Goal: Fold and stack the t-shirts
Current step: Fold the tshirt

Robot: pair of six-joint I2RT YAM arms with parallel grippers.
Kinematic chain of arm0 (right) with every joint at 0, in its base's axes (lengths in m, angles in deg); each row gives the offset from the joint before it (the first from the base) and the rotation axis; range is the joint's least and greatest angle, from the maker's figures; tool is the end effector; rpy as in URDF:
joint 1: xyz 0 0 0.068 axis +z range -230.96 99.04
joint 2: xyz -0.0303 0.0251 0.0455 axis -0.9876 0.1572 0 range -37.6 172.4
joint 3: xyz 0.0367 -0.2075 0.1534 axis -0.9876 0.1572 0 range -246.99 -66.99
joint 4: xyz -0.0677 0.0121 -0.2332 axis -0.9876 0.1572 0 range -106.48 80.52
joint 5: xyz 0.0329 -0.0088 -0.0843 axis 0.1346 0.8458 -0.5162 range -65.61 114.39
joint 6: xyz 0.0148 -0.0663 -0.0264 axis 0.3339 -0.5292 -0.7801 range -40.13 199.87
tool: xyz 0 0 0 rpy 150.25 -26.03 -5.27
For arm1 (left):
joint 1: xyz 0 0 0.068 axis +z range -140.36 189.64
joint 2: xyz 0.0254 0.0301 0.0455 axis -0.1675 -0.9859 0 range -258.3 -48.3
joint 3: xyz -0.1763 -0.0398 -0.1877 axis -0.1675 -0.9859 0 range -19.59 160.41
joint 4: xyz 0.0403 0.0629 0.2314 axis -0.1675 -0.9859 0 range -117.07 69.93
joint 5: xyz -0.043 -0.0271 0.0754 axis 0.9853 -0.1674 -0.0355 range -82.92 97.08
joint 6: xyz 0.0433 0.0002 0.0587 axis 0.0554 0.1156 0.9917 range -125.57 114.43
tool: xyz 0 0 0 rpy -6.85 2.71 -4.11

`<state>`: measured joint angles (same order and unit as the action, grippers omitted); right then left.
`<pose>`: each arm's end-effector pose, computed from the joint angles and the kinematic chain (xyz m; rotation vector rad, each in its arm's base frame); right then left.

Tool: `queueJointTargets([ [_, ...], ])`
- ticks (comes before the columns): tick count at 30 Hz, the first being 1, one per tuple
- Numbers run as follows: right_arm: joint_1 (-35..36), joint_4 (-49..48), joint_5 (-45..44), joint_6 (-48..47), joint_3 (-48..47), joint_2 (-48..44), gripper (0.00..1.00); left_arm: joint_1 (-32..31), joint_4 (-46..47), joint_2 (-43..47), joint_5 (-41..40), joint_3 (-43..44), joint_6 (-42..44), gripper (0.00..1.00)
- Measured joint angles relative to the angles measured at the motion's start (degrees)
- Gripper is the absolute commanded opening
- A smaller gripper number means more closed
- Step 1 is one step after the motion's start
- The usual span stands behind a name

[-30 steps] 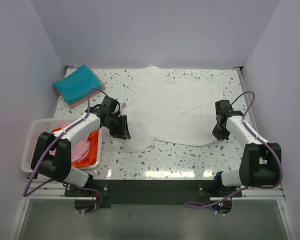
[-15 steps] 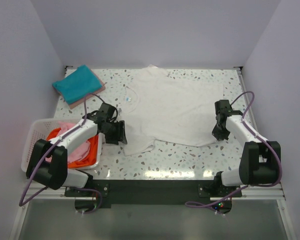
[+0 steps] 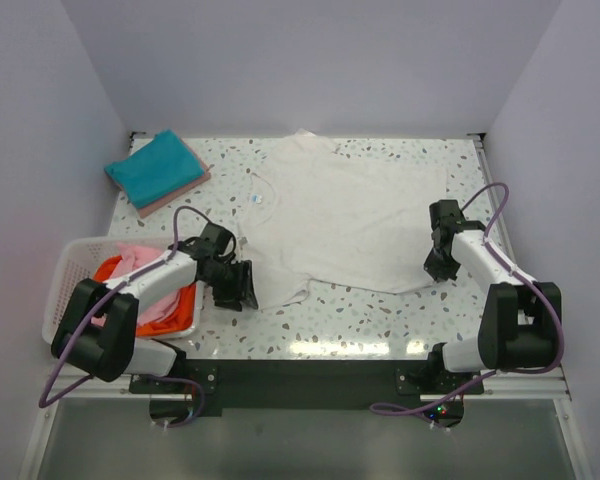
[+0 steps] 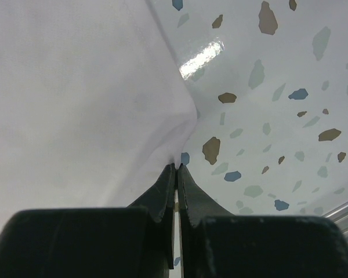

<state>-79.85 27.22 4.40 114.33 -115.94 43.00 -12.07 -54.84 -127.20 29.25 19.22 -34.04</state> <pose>0.2358 -0.0163 0.1676 0.8556 2.6375 -0.3565 0.1928 -0.1014 0.1353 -0.0984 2.9868 -0.6985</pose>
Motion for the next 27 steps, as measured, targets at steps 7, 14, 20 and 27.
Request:
queueJointTargets([
  [7, 0.0, 0.2, 0.0, 0.0, 0.0, -0.2, 0.00, -0.6, 2.4, -0.7, 1.0, -0.8, -0.1, 0.53],
  [14, 0.0, 0.5, 0.0, 0.0, 0.0, -2.0, 0.00, -0.8, 4.6, -2.7, 1.0, -0.8, 0.0, 0.37],
  [20, 0.0, 0.7, 0.0, 0.0, 0.0, -2.4, 0.00, -1.0, 6.1, -5.4, 1.4, -0.8, 0.5, 0.00],
  [27, 0.0, 1.7, 0.0, -0.5, 0.0, -3.4, 0.00, -1.0, 5.5, -4.8, 1.6, -0.5, 0.5, 0.00],
])
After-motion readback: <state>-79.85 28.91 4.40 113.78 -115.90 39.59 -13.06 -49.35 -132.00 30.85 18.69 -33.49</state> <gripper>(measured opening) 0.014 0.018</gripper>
